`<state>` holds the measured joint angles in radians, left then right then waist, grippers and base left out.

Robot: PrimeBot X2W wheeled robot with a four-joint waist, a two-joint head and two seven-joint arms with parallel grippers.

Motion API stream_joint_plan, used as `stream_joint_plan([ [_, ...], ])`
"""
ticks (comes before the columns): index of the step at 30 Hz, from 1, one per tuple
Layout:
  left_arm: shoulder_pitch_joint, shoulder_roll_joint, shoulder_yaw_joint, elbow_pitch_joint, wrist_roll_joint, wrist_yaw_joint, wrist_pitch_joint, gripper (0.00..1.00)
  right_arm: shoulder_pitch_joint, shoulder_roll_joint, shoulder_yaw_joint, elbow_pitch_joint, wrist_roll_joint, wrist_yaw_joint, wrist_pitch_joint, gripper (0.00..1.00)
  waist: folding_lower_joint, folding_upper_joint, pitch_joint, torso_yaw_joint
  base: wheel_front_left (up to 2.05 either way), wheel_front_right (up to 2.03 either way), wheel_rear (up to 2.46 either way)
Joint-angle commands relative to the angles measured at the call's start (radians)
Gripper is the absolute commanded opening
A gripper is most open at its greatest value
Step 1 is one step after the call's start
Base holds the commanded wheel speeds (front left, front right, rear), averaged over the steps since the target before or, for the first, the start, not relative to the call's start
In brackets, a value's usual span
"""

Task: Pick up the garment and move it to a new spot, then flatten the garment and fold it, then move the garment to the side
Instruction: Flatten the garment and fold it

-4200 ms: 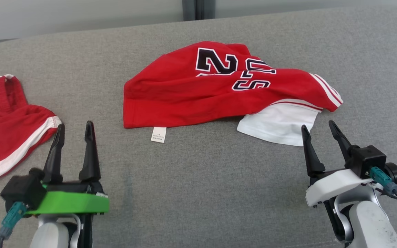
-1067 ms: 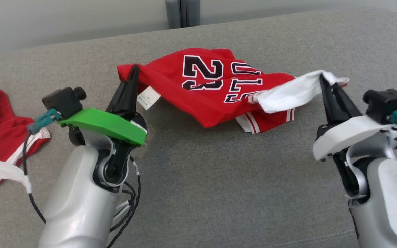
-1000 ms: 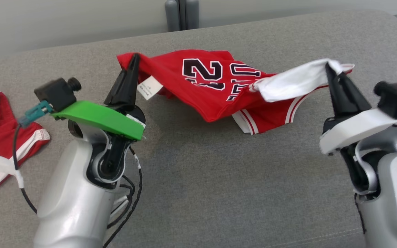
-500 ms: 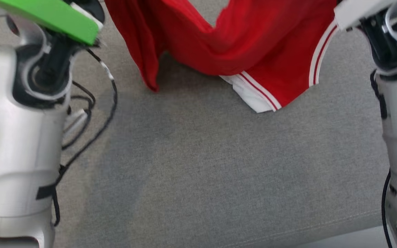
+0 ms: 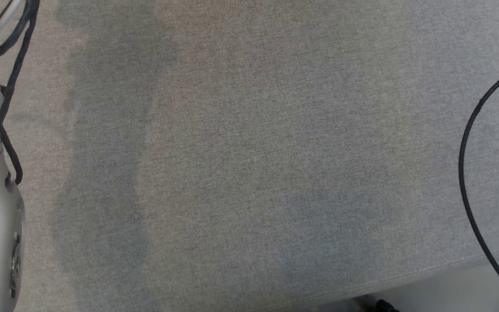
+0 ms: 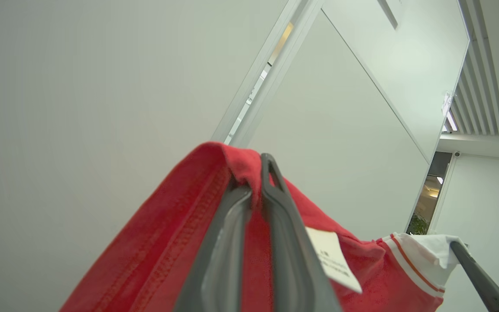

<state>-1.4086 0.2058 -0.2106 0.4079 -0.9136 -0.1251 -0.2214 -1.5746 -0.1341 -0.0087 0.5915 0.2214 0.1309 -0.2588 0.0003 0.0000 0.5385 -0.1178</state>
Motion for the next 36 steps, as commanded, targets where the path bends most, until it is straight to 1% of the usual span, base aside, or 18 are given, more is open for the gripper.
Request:
stream_joint_plan([
  [1, -0.016, 0.009, -0.002, -0.027, -0.026, -0.006, -0.018, 0.00, -0.027, -0.004, -0.020, -0.047, -0.018, 0.000, -0.006, 0.00, -0.0003, 0.0000, 0.009, 0.009, 0.00, 0.00, 0.00],
  [3, 0.000, 0.034, -0.018, -0.048, -0.035, -0.006, -0.032, 0.00, -0.012, -0.007, -0.032, -0.088, -0.033, -0.001, -0.006, 0.00, -0.0003, 0.0000, 0.018, 0.012, 0.00, 0.00, 0.00],
  [5, 0.049, 0.044, -0.029, -0.047, -0.057, -0.006, -0.038, 0.00, 0.036, -0.009, -0.016, -0.090, -0.042, 0.000, -0.006, 0.00, -0.0003, 0.0000, 0.028, 0.013, 0.00, 0.00, 0.00],
  [9, 0.167, 0.048, -0.065, -0.018, -0.106, -0.007, -0.044, 0.00, 0.127, -0.016, 0.042, -0.042, -0.014, -0.001, -0.007, 0.00, -0.0003, 0.0000, 0.037, 0.012, 0.00, 0.00, 0.00],
  [11, 0.245, 0.046, -0.087, 0.011, -0.099, -0.007, -0.044, 0.00, 0.194, -0.016, 0.066, -0.004, 0.016, -0.001, -0.007, 0.00, -0.0003, 0.0000, 0.039, 0.012, 0.00, 0.00, 0.00],
  [16, 0.415, -0.015, -0.074, 0.070, -0.123, -0.007, -0.044, 0.00, 0.336, -0.027, 0.124, 0.113, 0.107, -0.001, -0.004, 0.00, -0.0003, 0.0000, 0.026, 0.018, 0.00, 0.00, 0.00],
  [17, 0.451, -0.033, -0.075, 0.075, -0.133, -0.007, -0.044, 0.00, 0.366, -0.039, 0.137, 0.134, 0.127, -0.001, -0.004, 0.00, -0.0003, 0.0000, 0.018, 0.025, 0.00, 0.00, 0.00],
  [18, 0.477, -0.036, -0.091, 0.082, -0.131, -0.007, -0.044, 0.00, 0.388, -0.043, 0.144, 0.151, 0.148, -0.001, 0.005, 0.00, -0.0003, 0.0000, 0.012, 0.027, 0.00, 0.00, 0.00],
  [20, 0.536, -0.054, -0.084, 0.079, -0.161, -0.007, -0.044, 0.00, 0.446, -0.058, 0.170, 0.176, 0.186, -0.001, 0.032, 0.00, -0.0003, 0.0000, -0.011, 0.035, 0.00, 0.00, 0.00],
  [24, 0.658, -0.044, -0.130, 0.081, -0.180, -0.007, -0.044, 0.00, 0.573, -0.087, 0.216, 0.184, 0.264, -0.001, 0.123, 0.00, -0.0003, 0.0000, -0.072, 0.044, 0.00, 0.00, 0.00],
  [29, 0.806, -0.015, -0.189, 0.096, -0.231, -0.007, -0.043, 0.00, 0.752, -0.133, 0.226, 0.116, 0.347, -0.001, 0.276, 0.00, -0.0003, 0.0000, -0.161, 0.063, 0.00, 0.00, 0.00],
  [30, 0.829, -0.010, -0.206, 0.092, -0.243, -0.007, -0.043, 0.00, 0.786, -0.148, 0.221, 0.098, 0.346, -0.001, 0.301, 0.00, -0.0003, 0.0000, -0.177, 0.066, 0.00, 0.00, 0.00],
  [31, 0.878, 0.014, -0.236, 0.081, -0.267, -0.007, -0.038, 0.00, 0.858, -0.166, 0.201, 0.050, 0.345, -0.001, 0.348, 0.00, -0.0003, 0.0000, -0.208, 0.068, 0.00, 0.00, 0.00],
  [33, 0.931, 0.040, -0.271, 0.063, -0.287, -0.007, -0.030, 0.00, 0.946, -0.163, 0.169, -0.020, 0.345, -0.001, 0.407, 0.00, -0.0003, 0.0000, -0.239, 0.070, 0.00, 0.00, 0.00],
  [34, 0.973, 0.065, -0.291, 0.047, -0.300, -0.007, -0.032, 0.00, 1.026, -0.164, 0.127, -0.092, 0.329, -0.001, 0.464, 0.00, -0.0003, 0.0000, -0.261, 0.073, 0.00, 0.00, 0.00],
  [36, 1.015, 0.087, -0.306, 0.038, -0.301, -0.007, -0.035, 0.00, 1.113, -0.151, 0.081, -0.172, 0.310, -0.001, 0.530, 0.00, -0.0003, 0.0000, -0.281, 0.078, 0.00, 0.00, 0.00],
])
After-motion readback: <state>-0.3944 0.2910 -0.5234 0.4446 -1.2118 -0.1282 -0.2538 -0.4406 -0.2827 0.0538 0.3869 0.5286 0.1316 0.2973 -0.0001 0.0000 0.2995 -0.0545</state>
